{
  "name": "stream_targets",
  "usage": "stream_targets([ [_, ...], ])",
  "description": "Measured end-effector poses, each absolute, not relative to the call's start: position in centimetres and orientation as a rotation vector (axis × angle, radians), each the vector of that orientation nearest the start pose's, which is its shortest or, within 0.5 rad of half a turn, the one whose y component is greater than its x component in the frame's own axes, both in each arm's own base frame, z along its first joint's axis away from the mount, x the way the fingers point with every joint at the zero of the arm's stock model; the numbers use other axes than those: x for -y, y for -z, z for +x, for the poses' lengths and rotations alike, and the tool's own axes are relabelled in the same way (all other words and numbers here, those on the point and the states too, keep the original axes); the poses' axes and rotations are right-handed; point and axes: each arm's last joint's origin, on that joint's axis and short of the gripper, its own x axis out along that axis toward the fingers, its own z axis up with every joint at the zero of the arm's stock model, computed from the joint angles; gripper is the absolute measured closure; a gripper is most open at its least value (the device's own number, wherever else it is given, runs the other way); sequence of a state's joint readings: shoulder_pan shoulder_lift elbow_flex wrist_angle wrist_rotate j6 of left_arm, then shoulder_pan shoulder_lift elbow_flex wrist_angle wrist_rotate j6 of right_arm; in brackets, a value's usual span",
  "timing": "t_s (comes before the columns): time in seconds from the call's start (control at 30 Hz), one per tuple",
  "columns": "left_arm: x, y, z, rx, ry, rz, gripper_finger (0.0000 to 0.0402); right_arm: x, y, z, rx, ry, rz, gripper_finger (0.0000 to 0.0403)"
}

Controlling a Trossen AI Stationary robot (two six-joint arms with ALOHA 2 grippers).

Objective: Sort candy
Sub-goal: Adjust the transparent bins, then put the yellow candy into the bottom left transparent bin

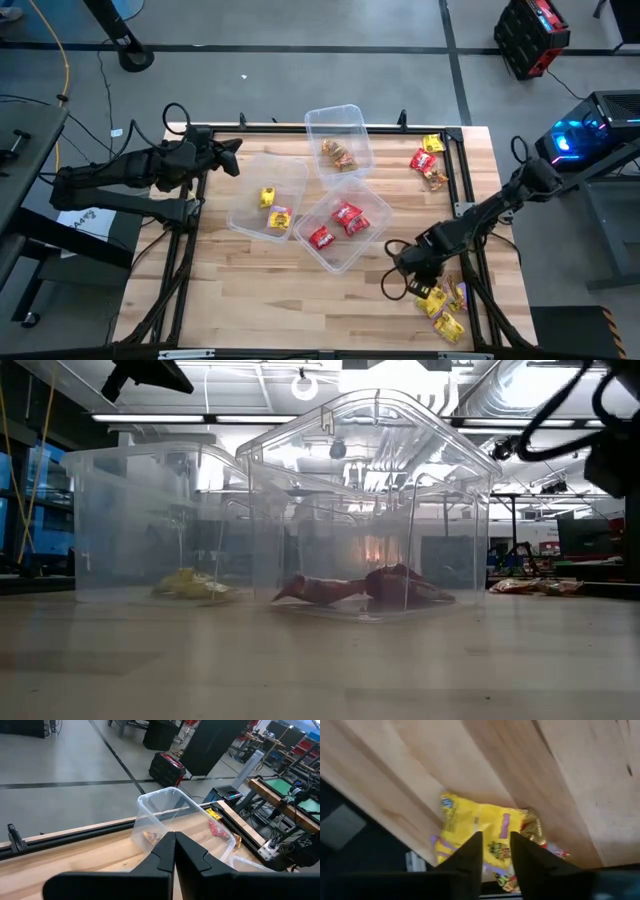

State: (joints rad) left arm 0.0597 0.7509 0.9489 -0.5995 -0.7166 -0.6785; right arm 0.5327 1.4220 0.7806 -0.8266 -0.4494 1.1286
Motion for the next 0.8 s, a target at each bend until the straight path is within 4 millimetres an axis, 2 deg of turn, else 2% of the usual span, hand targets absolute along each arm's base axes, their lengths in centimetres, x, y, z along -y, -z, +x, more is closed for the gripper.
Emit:
stream_targets([
  [0.2, -2.6, -35.5, 13.7, -0.127, -0.828, -0.515, 0.0401, -13.0, -15.3, 17.7, -1.761, 0.120, 0.839, 0.0241],
  [0.43, -2.7, -35.5, 13.7, -0.120, -0.832, -0.528, 0.0401, -12.5, -13.7, 16.7, -1.749, 0.233, 0.857, 0.0235],
  [0.6, -2.7, -35.5, 13.7, -0.120, -0.832, -0.528, 0.0401, -12.5, -13.1, 16.8, -1.706, 0.205, 0.865, 0.0273],
  [0.67, -2.7, -35.5, 13.7, -0.120, -0.832, -0.528, 0.0401, -12.5, -12.9, 16.8, -1.711, 0.200, 0.844, 0.0309],
  [0.77, -2.7, -35.5, 13.7, -0.120, -0.834, -0.528, 0.0401, -12.3, -12.8, 17.0, -1.706, 0.185, 0.835, 0.0382],
  [0.8, -2.7, -35.5, 13.7, -0.119, -0.836, -0.527, 0.0401, -12.2, -13.0, 17.2, -1.698, 0.180, 0.837, 0.0390],
])
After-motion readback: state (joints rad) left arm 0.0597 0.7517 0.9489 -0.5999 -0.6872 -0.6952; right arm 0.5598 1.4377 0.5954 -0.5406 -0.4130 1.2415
